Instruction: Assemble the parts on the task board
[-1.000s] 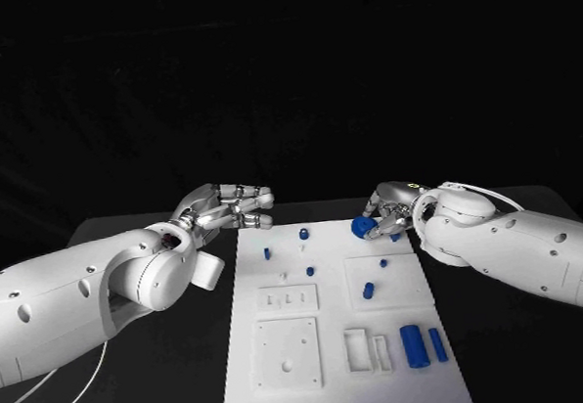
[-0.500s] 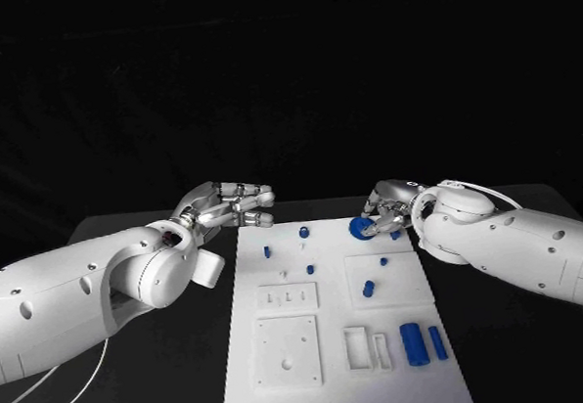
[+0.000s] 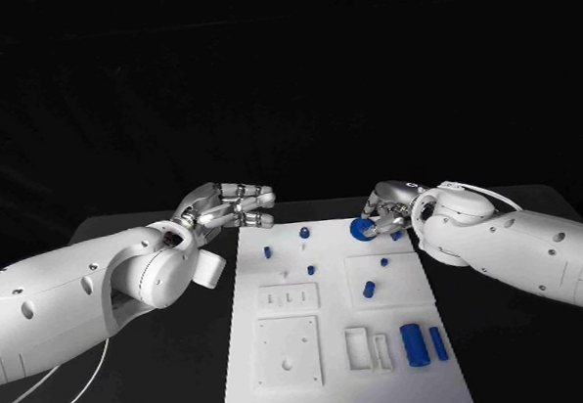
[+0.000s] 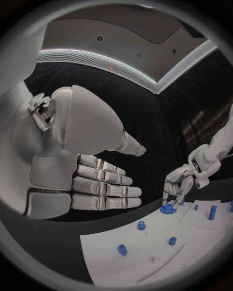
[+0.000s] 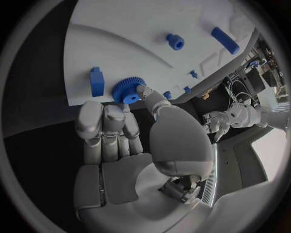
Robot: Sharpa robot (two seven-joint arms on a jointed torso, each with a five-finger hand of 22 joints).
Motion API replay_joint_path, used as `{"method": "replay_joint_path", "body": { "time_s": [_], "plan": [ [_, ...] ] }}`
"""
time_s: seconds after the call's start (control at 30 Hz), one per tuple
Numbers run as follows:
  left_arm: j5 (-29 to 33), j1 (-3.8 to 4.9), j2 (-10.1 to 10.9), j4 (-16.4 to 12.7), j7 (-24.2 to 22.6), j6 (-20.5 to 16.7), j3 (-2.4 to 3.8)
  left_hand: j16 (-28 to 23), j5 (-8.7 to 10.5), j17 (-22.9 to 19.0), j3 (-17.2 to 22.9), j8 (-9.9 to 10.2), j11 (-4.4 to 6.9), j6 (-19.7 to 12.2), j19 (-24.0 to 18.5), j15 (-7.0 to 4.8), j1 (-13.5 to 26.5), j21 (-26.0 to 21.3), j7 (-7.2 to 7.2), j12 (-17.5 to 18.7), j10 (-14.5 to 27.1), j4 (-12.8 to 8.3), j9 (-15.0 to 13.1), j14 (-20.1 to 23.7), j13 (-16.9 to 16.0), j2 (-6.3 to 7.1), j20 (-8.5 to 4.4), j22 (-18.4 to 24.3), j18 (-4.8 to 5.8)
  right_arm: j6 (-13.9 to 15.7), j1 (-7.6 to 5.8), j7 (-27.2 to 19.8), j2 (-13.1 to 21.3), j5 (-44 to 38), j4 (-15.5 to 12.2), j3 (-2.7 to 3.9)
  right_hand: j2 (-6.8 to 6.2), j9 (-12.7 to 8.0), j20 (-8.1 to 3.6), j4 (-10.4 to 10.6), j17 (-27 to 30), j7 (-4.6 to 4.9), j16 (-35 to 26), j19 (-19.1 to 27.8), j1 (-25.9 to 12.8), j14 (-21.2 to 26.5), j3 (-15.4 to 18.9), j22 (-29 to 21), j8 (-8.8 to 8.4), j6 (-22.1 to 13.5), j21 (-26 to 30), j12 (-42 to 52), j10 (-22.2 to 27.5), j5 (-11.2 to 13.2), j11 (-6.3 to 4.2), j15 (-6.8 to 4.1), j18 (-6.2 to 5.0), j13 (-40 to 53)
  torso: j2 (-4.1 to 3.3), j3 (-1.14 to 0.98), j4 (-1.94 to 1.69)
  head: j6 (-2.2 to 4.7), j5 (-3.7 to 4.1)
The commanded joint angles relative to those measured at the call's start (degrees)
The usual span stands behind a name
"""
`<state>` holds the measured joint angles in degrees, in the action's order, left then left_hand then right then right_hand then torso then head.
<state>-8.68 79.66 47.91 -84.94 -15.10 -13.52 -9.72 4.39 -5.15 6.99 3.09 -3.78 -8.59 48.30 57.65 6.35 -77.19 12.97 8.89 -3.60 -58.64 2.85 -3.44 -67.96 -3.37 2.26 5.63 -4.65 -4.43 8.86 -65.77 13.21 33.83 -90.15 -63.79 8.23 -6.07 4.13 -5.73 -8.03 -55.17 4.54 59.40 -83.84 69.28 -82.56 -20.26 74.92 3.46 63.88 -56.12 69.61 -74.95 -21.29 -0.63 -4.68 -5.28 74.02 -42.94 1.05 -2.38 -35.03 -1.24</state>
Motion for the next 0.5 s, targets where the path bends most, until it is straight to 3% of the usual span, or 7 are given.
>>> {"method": "replay_joint_path", "body": {
  "time_s": [0.03,0.33,0.5],
  "plan": [
    [0.07,0.08,-0.07,-0.08,-0.15,0.84,0.03,0.18,0.46,0.04,-0.22,-0.03,-0.15,-0.12,0.43,0.11,-0.42,-0.34,0.2,0.1,0.51,0.26,0.06,-0.34,-0.06,0.09,0.03,0.05,0.81,1.5,0.35,0.63,0.04,-4.38,-0.71,-0.33,0.24,0.43,-0.43,-0.57,-0.03,-0.15,-0.27,-3.95,0.34,-0.06,0.05,6.13,0.19,2.62,-0.36,-0.31,0.0,0.16,-0.27,-0.32,0.63,0.01,0.01,-0.03,-0.03,-0.05,-0.01],
    [0.07,0.08,-0.13,0.0,-0.25,0.84,0.02,0.18,0.46,0.04,-0.22,-0.03,-0.15,-0.12,0.43,0.11,-0.42,-0.34,0.2,0.1,0.51,0.26,0.06,-0.34,-0.06,0.09,0.03,0.05,0.81,8.82,0.65,1.37,0.93,-10.24,-5.18,-0.53,-0.65,0.45,-0.62,0.33,-0.03,-0.45,-0.44,-4.07,-0.02,-0.13,-0.01,6.34,0.18,3.38,-1.44,-0.21,-0.53,-1.48,-0.53,-0.5,0.66,0.16,0.04,-0.04,-0.09,-0.05,0.0],
    [0.0,0.08,-0.02,0.0,-0.28,0.78,0.01,0.18,0.7,0.04,-0.25,-0.03,-0.23,-0.13,0.41,0.15,-0.22,-0.34,0.01,0.09,0.49,0.44,0.06,-0.33,-0.06,-0.04,0.06,0.06,0.8,11.28,0.69,2.0,1.51,-11.95,-8.38,-0.54,-1.08,0.54,-0.71,0.86,-0.19,-0.68,-0.27,-4.09,-0.09,-0.2,-0.6,6.43,0.15,4.09,-2.09,0.24,-1.16,-1.32,-0.66,-0.6,0.94,0.6,0.03,0.03,-0.01,-0.12,-0.14]
  ]
}}
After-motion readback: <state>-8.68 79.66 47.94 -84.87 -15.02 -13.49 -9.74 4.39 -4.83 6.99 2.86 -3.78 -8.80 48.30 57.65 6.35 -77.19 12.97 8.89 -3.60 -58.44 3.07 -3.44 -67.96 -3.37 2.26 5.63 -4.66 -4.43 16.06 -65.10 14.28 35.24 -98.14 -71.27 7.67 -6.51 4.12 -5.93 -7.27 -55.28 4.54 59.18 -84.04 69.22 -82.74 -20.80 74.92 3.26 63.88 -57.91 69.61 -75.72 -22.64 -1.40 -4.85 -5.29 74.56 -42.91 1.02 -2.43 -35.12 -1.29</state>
